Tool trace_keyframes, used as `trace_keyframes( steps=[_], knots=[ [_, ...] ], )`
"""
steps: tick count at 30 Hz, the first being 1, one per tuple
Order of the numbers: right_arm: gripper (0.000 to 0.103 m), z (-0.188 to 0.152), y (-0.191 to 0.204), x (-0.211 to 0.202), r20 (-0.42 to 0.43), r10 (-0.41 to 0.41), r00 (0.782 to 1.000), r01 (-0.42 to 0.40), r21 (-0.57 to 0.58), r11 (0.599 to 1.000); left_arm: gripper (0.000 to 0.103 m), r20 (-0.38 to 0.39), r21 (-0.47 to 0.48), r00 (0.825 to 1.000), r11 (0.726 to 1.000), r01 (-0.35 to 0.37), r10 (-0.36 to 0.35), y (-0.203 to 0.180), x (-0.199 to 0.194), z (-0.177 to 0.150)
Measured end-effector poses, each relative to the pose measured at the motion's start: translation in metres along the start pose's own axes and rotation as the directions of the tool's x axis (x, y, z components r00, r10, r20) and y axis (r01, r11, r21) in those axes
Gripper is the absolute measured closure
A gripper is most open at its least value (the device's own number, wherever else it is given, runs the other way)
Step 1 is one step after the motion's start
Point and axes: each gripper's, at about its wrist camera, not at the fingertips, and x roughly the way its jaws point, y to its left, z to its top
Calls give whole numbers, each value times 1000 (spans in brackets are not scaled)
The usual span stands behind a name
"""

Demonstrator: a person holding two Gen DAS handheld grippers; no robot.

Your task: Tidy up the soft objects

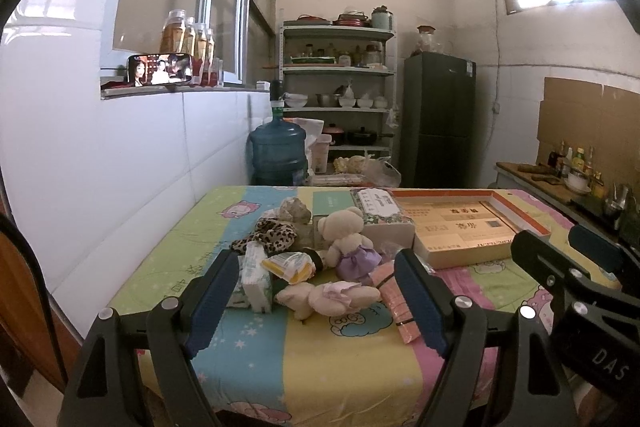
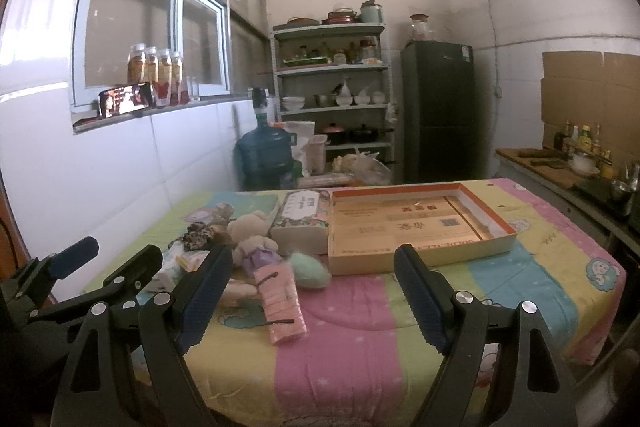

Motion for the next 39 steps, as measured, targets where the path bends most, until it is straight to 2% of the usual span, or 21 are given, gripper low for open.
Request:
trace_keyframes(
  steps=[39],
  knots=[
    [19,1,13,-3,3,5,1000,-5,2,1000,23,3,-4,1000,1000,0,0,1,1,-1]
  ],
)
